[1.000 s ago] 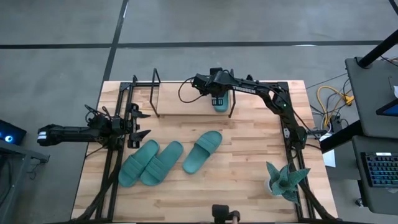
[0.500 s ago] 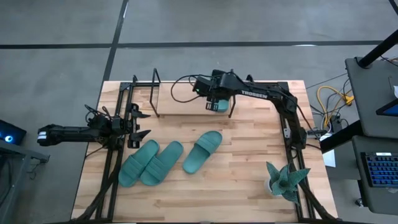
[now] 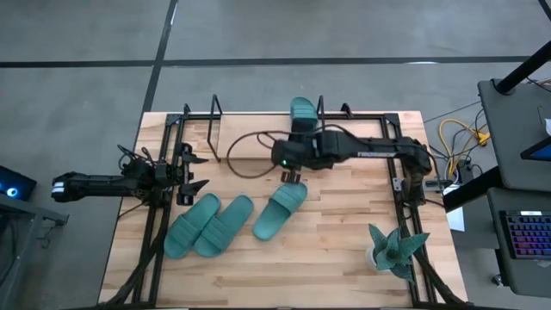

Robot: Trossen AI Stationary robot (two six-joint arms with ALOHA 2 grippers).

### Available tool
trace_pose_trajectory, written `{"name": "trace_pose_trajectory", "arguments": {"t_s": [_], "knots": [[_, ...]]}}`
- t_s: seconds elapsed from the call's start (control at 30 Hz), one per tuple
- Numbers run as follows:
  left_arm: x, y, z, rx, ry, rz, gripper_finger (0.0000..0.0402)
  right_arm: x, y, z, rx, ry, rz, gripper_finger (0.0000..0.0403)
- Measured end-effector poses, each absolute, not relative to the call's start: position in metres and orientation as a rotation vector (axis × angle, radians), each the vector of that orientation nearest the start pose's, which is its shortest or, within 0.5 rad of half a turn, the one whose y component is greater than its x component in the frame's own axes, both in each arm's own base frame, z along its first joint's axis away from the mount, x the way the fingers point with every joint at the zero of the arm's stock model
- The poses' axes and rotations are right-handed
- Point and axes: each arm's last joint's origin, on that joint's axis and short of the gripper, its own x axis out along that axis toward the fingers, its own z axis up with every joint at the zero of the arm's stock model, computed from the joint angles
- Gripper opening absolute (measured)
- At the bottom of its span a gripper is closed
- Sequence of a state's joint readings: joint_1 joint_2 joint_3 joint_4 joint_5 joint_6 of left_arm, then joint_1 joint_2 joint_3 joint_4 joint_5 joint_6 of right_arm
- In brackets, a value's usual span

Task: Pick and place slides into the shelf
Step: Put the blue slide on the shelf

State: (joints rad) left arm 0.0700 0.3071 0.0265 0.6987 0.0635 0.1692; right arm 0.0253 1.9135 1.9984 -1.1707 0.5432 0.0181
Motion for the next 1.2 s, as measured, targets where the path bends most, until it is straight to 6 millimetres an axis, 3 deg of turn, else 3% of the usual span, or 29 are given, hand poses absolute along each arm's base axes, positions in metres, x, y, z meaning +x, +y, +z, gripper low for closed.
{"name": "trace_pose_trajectory", "arguments": {"t_s": [0.27,0.53,0.93,1.2], "knots": [[0.109,0.006,0.212,0.195,-0.415,0.042,0.0268,0.390,0.039,0.347,-0.212,0.999,-0.453,0.0165],[0.109,0.006,0.212,0.195,-0.415,0.042,0.0268,0.386,0.071,0.342,-0.136,0.973,-0.446,0.0155],[0.109,0.006,0.212,0.195,-0.415,0.042,0.0268,0.378,0.106,0.339,-0.079,0.951,-0.415,0.0148],[0.109,0.006,0.212,0.195,-0.415,0.042,0.0268,0.372,0.120,0.317,-0.007,0.984,-0.458,0.0144]]}}
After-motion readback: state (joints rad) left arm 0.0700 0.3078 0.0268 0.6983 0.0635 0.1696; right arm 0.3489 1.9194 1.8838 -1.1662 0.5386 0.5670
